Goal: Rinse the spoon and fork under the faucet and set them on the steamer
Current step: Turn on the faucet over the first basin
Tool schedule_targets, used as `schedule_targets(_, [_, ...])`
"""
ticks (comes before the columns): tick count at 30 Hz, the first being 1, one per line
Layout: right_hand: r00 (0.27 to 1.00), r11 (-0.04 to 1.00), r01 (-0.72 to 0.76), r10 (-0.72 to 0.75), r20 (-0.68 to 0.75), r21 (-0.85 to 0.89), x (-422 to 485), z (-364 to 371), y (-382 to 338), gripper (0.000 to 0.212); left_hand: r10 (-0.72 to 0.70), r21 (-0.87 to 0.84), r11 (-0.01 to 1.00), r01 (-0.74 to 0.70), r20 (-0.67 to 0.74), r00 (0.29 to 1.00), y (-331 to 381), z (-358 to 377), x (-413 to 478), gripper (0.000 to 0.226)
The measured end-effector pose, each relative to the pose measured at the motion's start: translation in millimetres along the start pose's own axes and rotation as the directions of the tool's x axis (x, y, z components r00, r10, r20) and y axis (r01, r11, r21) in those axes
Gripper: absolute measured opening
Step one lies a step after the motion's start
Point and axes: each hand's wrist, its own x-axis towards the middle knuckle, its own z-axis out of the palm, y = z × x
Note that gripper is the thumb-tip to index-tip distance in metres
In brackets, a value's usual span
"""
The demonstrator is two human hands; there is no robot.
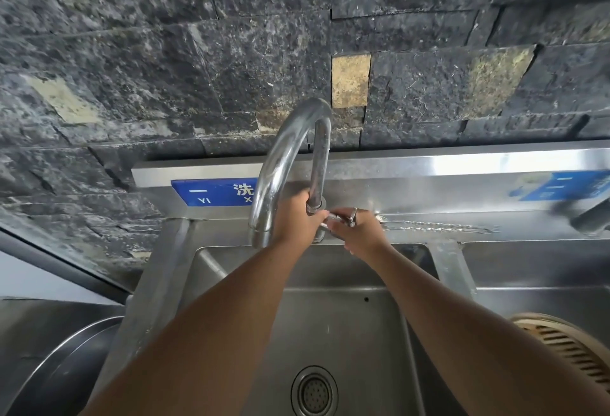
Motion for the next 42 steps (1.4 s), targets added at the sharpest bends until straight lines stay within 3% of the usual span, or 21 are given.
schedule_targets(16, [0.999, 0.989, 0.010, -0.014, 0.029, 0.146, 1.8, 0.9, 14.7, 0.021, 0.021, -0.067, 0.998, -0.021, -0.001, 1.000, -6.7, 1.8, 2.6, 0.032])
schedule_targets(23, [0.999, 0.990, 0.020, -0.026, 0.036, 0.140, 2.8, 1.3, 15.8, 0.024, 0.036, -0.024, 0.999, -0.036, 0.000, 0.999, -6.2, 1.6, 2.8, 0.022])
schedule_targets(42, [0.999, 0.989, 0.031, -0.033, 0.012, 0.144, 3.5, 3.9, 18.0, 0.021, 0.029, -0.023, 0.999, -0.029, -0.023, 0.999, -4.9, 2.4, 0.1, 0.022])
